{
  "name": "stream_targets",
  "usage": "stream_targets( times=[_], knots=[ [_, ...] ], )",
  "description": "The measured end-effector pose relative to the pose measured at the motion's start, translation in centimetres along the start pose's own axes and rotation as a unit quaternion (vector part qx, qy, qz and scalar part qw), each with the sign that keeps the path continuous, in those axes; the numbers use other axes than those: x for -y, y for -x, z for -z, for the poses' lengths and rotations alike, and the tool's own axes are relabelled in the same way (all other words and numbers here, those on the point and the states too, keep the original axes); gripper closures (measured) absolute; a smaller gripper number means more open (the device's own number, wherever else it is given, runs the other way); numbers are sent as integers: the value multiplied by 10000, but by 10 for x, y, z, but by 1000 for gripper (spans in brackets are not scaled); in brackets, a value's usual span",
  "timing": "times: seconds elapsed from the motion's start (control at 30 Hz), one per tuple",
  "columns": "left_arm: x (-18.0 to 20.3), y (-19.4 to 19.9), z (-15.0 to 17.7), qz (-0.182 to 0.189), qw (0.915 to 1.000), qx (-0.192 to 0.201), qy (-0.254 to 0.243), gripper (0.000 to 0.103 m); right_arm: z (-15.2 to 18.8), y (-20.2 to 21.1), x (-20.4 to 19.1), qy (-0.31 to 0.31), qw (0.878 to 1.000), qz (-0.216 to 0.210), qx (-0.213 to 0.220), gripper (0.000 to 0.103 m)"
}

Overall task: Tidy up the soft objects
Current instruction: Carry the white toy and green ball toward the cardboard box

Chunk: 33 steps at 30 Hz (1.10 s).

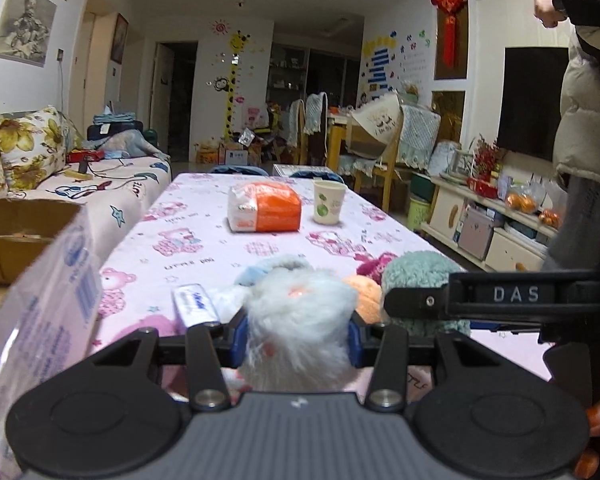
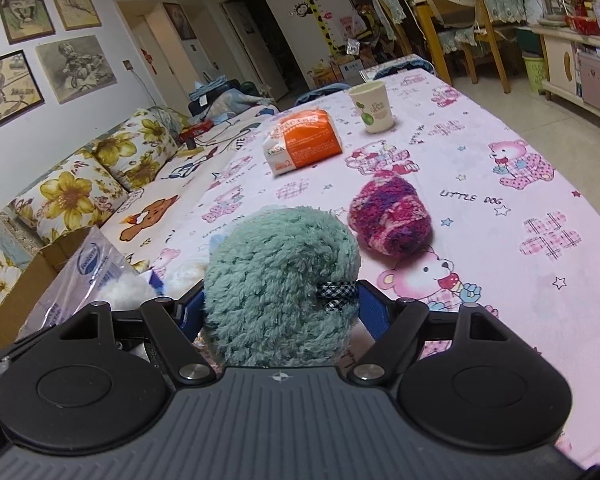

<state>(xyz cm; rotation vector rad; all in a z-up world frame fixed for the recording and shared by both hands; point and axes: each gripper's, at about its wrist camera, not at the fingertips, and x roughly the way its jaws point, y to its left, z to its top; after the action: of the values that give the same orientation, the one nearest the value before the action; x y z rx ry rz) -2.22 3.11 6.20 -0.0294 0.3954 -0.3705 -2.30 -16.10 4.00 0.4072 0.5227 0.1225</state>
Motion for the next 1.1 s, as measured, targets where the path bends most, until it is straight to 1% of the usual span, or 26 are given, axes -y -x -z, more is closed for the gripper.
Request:
stream_targets(
  times=[0.17,0.37,0.5,0.67,0.8,0.93,1.0,1.1],
  knots=[
    [-8,10,-3,-43,9998,171,82,59,2,3,-5,159,9999,-14,44,8],
    [-16,21,-7,-109,9990,384,202,59,2,4,-8,199,9998,-9,80,8],
    [-24,31,-10,-188,9975,608,302,59,1,7,-12,219,9996,-111,113,8],
    [-38,49,-15,-356,9936,939,509,59,-4,8,-25,330,9989,-277,196,8],
    [-51,66,-17,-629,9874,1258,721,59,-10,6,-41,404,9978,-435,285,8],
    [-64,81,-18,-1012,9783,1539,951,58,-14,3,-61,552,9956,-696,313,8],
    [-70,86,-17,-1285,9731,1604,1040,58,-16,-1,-74,606,9939,-870,298,8],
    [-77,90,-15,-1639,9659,1589,1222,58,-19,-10,-94,706,9909,-1114,251,8]
  ],
)
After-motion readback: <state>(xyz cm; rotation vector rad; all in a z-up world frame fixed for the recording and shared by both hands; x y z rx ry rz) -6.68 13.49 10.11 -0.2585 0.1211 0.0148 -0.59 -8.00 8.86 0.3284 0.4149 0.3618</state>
